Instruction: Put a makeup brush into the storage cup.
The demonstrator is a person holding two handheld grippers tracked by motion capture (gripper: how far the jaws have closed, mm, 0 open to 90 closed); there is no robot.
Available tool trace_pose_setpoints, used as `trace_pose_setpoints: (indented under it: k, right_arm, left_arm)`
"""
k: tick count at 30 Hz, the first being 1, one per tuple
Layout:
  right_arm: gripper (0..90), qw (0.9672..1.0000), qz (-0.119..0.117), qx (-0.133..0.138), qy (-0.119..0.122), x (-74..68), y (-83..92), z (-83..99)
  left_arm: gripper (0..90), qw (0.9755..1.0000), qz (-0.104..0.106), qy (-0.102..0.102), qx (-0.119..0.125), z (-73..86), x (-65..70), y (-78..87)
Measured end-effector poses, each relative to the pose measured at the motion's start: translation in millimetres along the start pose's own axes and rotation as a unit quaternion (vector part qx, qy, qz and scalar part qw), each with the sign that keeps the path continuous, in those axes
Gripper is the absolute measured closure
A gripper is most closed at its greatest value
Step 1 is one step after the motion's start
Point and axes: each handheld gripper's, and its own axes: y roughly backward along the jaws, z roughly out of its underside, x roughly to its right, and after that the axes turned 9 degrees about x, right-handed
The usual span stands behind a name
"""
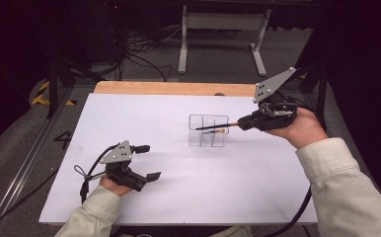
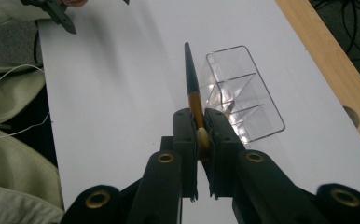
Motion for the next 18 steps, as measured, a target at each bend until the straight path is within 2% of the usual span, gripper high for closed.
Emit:
trace_pose_setpoints:
  k: [13, 18]
  right_arm:
    - [84.1, 0.9991, 0.028, -0.023, -0.021, 21.9, 3.9, 0.4]
    - [84.2, 0.9979, 0.038, -0.042, -0.032, 28.2, 4.1, -1.9]
  left_arm:
    - [3.9, 1.0, 0.001, 0.004, -0.002, 0.5, -0.6, -0.6]
    - [3.9, 1.0, 0.0, 0.003, -0.005, 0.8, -1.3, -1.5]
